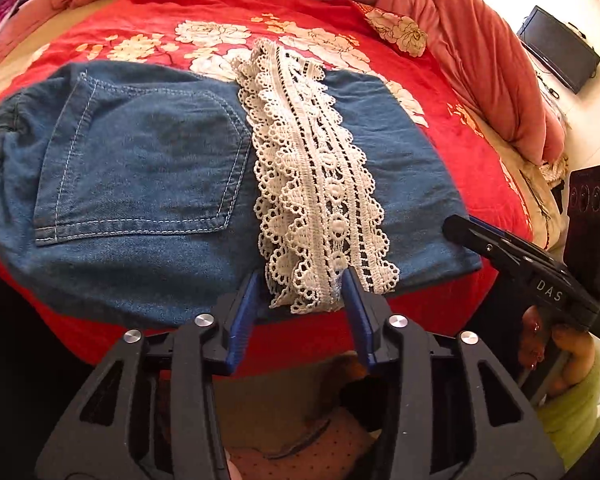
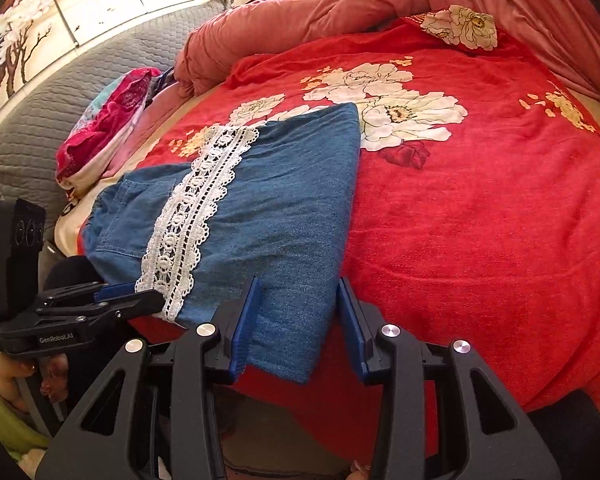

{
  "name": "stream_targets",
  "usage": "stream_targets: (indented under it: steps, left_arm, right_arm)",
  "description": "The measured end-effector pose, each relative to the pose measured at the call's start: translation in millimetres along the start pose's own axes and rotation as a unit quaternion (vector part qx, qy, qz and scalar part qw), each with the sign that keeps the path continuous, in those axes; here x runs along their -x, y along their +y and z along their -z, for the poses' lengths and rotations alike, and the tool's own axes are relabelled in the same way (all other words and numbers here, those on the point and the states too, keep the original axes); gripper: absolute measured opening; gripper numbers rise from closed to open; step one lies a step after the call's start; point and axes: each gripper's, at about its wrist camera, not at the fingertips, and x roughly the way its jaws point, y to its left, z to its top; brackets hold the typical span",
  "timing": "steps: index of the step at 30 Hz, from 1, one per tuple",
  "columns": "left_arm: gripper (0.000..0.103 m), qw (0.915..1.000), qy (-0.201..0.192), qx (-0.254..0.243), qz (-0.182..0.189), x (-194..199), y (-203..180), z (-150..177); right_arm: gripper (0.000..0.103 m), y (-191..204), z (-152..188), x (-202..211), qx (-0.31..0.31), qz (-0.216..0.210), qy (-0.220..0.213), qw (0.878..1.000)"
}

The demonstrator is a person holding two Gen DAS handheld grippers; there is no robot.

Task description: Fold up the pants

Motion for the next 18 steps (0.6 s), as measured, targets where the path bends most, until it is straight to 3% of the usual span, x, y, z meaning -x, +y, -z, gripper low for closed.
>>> stream_targets:
  steps: [4,10,15,18]
  left_arm:
    - [0.039,1.0000,-0.006,-0.001,-0.001,4.0,-1.1,-0.6]
    - [0.044,0.9998,-0.017,0.001,-0.006,11.7,-1.5,-2.7]
    - [0.046,0.9994,-0.030,-0.003,-0.015,20.7,-0.9,-3.0]
    - [0.047,0.9992,-0.034,-0.004,-0.019,24.9,-0.2,-2.5]
  right_arm:
    - [0.038,3.8,-2.3,15.3,0.010,0.023,-0.029,0.999]
    - [0.038,16.2,-5.3,27.4,0.034,0.018,-0.054,0.998]
    - [0.038,30.3,-2.5,14.4,0.067,0.030,-0.031,0.997]
    - [0.039,29.4,3.9,-5.0,0.074,0.057,0.010,0.996]
